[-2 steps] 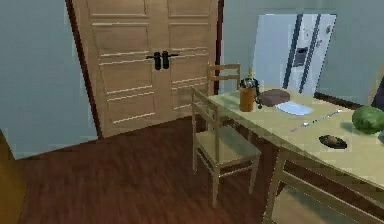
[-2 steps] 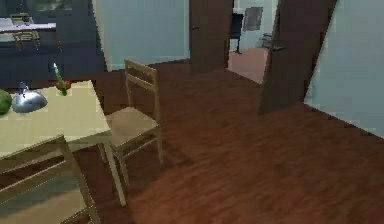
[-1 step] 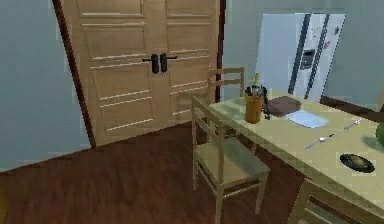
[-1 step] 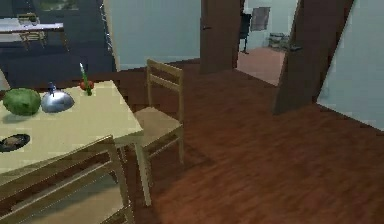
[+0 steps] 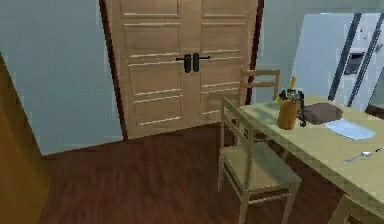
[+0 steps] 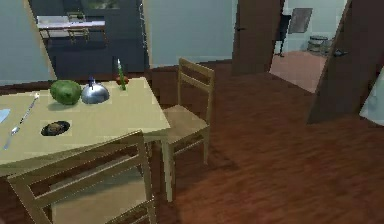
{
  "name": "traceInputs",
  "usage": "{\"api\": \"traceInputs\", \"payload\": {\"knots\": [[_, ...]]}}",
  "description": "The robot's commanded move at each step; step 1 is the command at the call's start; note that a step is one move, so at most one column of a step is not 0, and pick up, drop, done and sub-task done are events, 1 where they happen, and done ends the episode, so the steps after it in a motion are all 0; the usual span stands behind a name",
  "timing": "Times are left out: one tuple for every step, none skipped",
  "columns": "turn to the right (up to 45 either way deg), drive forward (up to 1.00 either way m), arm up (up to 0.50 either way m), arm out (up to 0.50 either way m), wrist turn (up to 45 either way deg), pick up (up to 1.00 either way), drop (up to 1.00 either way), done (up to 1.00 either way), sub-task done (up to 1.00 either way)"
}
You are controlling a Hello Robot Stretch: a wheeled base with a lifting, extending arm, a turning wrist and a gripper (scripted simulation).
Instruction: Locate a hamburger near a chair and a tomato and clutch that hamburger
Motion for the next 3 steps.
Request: {"api": "traceInputs", "payload": {"knots": [[0.0, 0.60, 0.00, 0.00, 0.0, 0.00, 0.00, 0.00, 0.00], [45.0, 0.00, 0.00, 0.00, 0.0, 0.00, 0.00, 0.00, 0.00], [45.0, 0.00, 0.00, 0.00, 0.0, 0.00, 0.00, 0.00, 0.00]]}}
